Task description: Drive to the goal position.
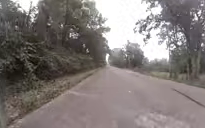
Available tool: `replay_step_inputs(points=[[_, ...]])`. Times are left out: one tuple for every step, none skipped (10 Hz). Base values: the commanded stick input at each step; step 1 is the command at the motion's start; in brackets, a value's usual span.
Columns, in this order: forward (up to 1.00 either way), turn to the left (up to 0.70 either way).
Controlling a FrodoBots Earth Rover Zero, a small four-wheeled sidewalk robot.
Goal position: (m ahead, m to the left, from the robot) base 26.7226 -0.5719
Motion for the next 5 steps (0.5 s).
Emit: replay_step_inputs(points=[[0.70, 0.00], [0.70, 0.00], [0.70, 0.00], [0.70, 0.00], [0.70, 0.00]])
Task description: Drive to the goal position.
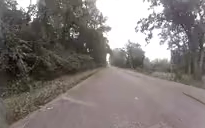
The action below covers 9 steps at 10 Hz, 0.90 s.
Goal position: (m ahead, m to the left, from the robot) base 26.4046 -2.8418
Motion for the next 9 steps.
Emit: replay_step_inputs(points=[[0.70, 0.00], [0.70, 0.00], [0.70, 0.00], [0.70, 0.00], [0.70, 0.00], [0.70, 0.00], [0.70, -0.03], [0.70, -0.26], [0.70, -0.09]])
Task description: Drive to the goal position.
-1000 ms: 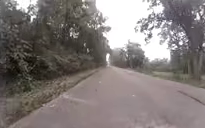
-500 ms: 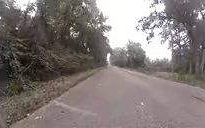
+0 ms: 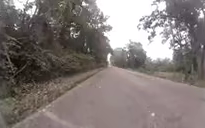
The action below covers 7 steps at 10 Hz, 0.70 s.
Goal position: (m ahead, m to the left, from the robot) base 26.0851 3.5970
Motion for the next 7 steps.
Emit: replay_step_inputs(points=[[0.70, 0.00], [0.70, 0.00], [0.70, 0.00], [0.70, 0.00], [0.70, 0.00], [0.70, 0.00], [0.70, 0.00]])
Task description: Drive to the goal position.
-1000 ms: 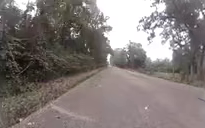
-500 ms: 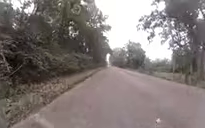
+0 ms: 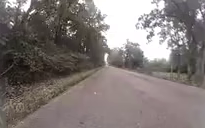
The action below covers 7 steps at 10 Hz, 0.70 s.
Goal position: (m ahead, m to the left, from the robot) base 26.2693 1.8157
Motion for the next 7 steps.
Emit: replay_step_inputs(points=[[0.70, 0.00], [0.70, 0.00], [0.70, 0.00], [0.70, 0.00], [0.70, 0.00], [0.70, 0.00], [0.70, 0.00]])
